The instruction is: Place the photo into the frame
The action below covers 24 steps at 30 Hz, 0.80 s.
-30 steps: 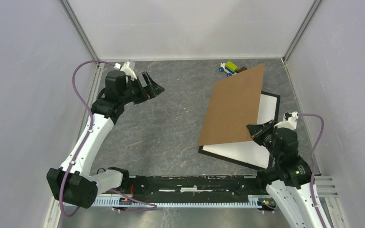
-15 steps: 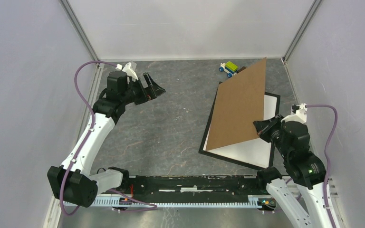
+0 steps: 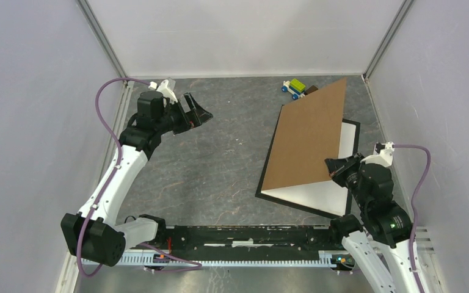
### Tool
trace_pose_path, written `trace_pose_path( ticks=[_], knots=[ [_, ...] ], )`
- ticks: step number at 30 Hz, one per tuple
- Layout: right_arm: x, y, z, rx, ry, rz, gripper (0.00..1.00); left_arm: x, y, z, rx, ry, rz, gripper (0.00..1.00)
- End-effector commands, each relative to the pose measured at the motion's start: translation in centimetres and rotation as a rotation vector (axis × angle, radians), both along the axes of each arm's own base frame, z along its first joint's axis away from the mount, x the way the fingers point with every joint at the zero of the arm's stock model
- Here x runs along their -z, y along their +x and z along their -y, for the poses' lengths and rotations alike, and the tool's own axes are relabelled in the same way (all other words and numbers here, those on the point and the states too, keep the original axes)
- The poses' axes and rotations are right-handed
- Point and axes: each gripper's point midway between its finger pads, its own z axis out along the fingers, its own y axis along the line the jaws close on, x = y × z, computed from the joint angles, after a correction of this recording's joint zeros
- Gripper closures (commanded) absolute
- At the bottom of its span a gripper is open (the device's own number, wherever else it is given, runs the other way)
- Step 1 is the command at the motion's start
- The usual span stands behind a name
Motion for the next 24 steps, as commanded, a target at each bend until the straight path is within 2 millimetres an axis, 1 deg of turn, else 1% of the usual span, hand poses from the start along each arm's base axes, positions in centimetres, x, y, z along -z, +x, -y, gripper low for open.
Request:
trace_pose_path(
  ticks=[1, 6, 9, 15, 21, 24],
  knots=[
    [-5.1, 1.2, 0.0, 0.031, 0.078, 0.198, 1.00, -0.4, 0.3, 0.5, 0.042, 0.019, 0.053, 0.01],
    [-6.5, 0.6, 1.2, 0.075, 0.049, 0.218, 1.00, -0.4, 0.3, 0.5, 0.043, 0.017, 0.051, 0.01],
    [-6.8, 0.2, 1.5, 0.080, 0.039, 0.220, 1.00, -0.4, 0.3, 0.6, 0.045, 0.016, 0.050, 0.01],
    [-5.6, 0.4, 0.9, 0.056, 0.055, 0.200, 1.00, -0.4, 0.2, 0.6, 0.049, 0.014, 0.049, 0.01],
    [-5.1, 0.5, 0.0, 0.022, 0.087, 0.196, 1.00, -0.4, 0.2, 0.6, 0.049, 0.017, 0.051, 0.01],
    [-4.8, 0.3, 0.1, 0.025, 0.086, 0.183, 1.00, -0.4, 0.1, 0.7, 0.052, 0.015, 0.050, 0.01]
  ],
)
